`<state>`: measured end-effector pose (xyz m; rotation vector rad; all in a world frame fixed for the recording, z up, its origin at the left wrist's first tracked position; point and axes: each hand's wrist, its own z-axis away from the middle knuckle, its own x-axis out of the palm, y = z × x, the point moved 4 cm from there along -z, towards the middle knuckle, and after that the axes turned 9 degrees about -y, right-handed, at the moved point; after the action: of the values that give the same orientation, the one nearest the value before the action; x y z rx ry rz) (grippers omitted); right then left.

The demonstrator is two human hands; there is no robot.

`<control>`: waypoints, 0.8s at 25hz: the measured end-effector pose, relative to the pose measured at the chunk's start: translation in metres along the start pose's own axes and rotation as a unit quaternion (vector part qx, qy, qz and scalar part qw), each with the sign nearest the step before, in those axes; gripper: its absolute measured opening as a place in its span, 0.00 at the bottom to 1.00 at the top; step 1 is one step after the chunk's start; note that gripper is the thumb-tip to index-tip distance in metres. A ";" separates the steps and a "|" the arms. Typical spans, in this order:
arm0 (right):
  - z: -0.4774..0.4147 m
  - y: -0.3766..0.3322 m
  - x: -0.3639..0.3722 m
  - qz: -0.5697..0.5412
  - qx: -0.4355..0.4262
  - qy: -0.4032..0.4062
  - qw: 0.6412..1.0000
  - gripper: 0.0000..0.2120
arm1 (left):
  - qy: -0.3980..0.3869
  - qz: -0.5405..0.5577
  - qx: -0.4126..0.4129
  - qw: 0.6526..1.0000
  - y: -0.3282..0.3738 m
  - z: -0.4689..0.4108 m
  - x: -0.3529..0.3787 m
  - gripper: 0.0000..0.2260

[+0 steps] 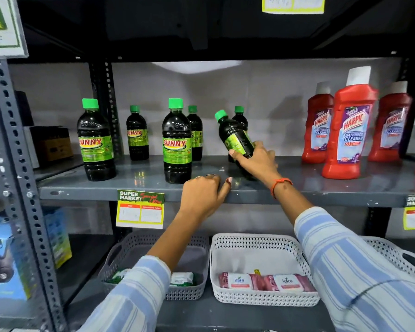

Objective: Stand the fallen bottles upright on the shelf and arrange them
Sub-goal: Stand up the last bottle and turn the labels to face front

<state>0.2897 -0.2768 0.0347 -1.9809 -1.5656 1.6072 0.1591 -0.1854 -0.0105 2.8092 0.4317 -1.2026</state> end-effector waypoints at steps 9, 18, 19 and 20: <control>-0.007 0.018 0.004 -0.145 0.031 -0.021 0.989 0.38 | 0.087 -0.008 0.047 0.995 -0.004 0.007 0.008 0.23; -0.013 0.021 0.007 -0.196 0.046 -0.041 0.979 0.28 | 0.118 -0.007 0.040 0.992 -0.003 0.006 0.009 0.22; -0.014 0.022 0.010 -0.188 0.042 -0.048 0.980 0.31 | 0.117 -0.005 0.041 0.992 -0.003 0.006 0.010 0.22; -0.019 0.026 0.013 -0.180 0.040 -0.048 0.982 0.38 | 0.116 -0.004 0.041 0.992 -0.004 0.007 0.011 0.22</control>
<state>0.3185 -0.2699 0.0172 -1.4919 -1.7410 1.6047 0.1602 -0.1800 -0.0227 3.0353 0.4148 -0.9170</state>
